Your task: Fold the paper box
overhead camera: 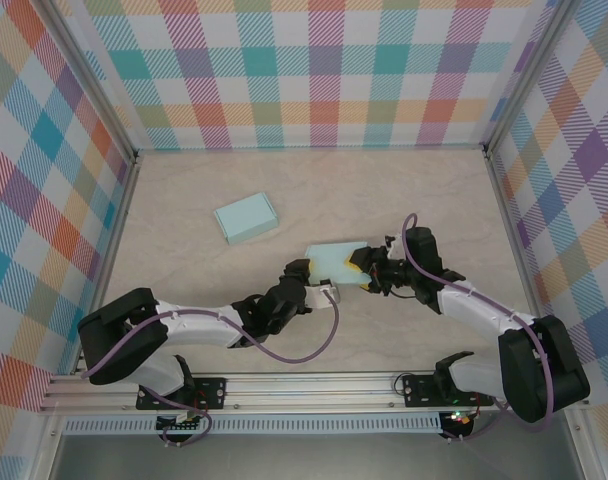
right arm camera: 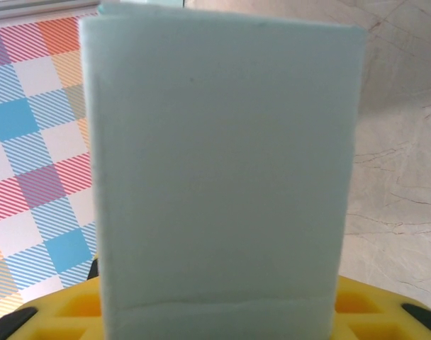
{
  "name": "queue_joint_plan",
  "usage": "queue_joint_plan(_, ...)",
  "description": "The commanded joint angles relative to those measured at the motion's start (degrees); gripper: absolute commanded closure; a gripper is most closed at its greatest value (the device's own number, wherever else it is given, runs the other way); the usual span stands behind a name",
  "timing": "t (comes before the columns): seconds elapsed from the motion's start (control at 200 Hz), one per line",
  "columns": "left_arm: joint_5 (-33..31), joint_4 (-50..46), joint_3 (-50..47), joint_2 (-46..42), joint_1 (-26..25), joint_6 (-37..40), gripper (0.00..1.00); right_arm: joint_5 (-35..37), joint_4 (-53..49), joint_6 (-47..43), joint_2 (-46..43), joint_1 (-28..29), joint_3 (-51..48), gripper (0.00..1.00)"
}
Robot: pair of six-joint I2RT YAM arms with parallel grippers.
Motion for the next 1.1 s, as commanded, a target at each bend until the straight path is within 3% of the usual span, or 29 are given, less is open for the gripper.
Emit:
queue_joint_plan(0.0,-0.55,-1.85,2.89,-1.84,0.01,-1.95,0.45,-1.09,-0.31,-0.4,0.46,0.04,0.59,0.52)
queue_joint_plan(0.175,0.25,-9.06,3.66,-5.44,0.01,-4.29,0.56,-1.14,-1.01,-1.56,1.38,-0.01,1.12,0.51)
queue_joint_plan(0.46,5.01,-35.0,9.23,-11.36,0.1,-10.05,0.74,0.43,-1.7,-3.31,0.8,-0.01,0.65,0.43)
queue_joint_plan(0.699,12.56,-57.84,17.21,-12.27,2.48,-14.57,0.77,4.49,-10.34,-9.85,-3.28,-0.25,3.57,0.3)
queue_joint_plan(0.949,25.08,-73.3,25.46,-7.92,8.11,-16.56,0.78,13.29,-24.14,-20.26,-11.45,-0.97,8.23,0.29)
queue_joint_plan(1.094,31.54,-79.19,30.33,-2.21,11.07,-15.68,0.78,14.33,-28.65,-27.95,-14.69,-0.98,10.34,0.29)
